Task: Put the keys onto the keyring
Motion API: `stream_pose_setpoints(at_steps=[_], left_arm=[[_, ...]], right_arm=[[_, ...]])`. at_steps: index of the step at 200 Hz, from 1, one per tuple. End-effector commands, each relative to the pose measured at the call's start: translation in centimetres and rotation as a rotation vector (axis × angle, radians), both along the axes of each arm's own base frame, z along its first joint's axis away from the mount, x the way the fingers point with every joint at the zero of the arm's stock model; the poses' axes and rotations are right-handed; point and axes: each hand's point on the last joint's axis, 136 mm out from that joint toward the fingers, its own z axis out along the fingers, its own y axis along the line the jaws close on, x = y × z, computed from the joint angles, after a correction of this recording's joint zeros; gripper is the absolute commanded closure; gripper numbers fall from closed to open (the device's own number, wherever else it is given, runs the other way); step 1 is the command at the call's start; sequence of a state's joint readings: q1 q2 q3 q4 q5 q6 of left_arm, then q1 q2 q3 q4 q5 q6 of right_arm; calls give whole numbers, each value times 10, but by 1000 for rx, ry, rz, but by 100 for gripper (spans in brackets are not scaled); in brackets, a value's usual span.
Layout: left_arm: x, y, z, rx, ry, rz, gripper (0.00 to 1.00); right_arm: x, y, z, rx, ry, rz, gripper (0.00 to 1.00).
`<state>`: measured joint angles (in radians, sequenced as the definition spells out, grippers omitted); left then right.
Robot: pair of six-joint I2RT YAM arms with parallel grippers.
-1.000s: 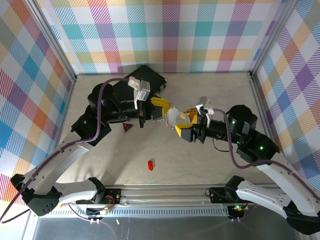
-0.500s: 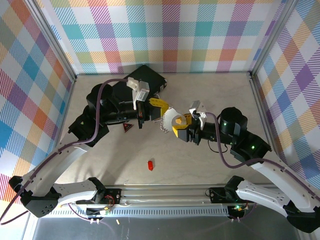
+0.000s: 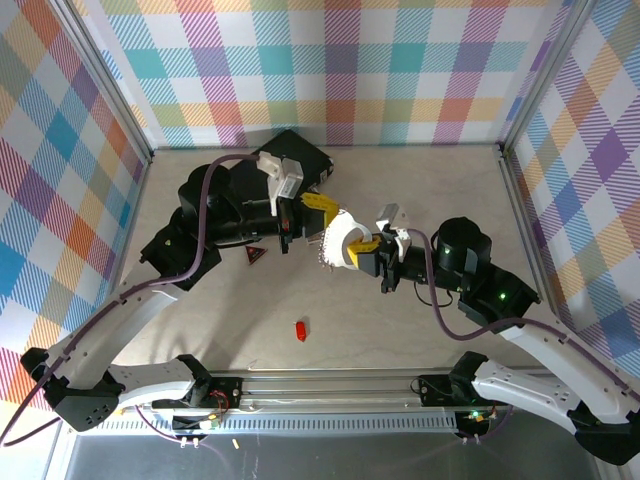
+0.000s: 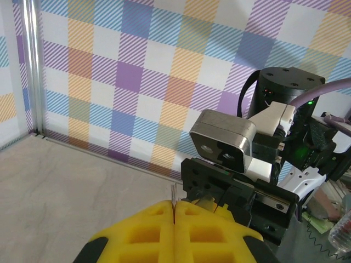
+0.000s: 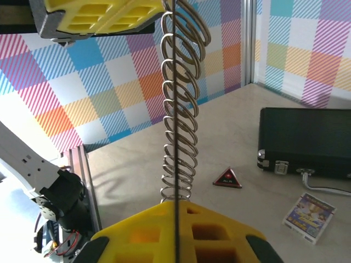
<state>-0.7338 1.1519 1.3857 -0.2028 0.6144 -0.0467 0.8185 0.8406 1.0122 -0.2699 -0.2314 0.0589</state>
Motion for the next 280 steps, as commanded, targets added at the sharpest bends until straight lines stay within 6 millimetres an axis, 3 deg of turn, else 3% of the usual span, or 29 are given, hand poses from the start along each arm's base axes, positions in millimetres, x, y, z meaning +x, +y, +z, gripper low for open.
stream_pose_setpoints(at_steps=[1,58,96,164,280], left_arm=[[1,7,10,19,-50,43,100],[18,16,-19,186,-54,148,100],[26,20,-33,277,-62,196,100],[32,26,-45,383,-81,255,100],[39,18,-62,556,-138,305,100]], right_arm=[[6,-9,11,23,-49,-67,100],[18,-11,3,-61,-50,-147,100],[16,0,2,-128,-96,-161,100],[19,6,1,-191,-145,-205,100],[17,16,-3,-286,-224,-221,100]])
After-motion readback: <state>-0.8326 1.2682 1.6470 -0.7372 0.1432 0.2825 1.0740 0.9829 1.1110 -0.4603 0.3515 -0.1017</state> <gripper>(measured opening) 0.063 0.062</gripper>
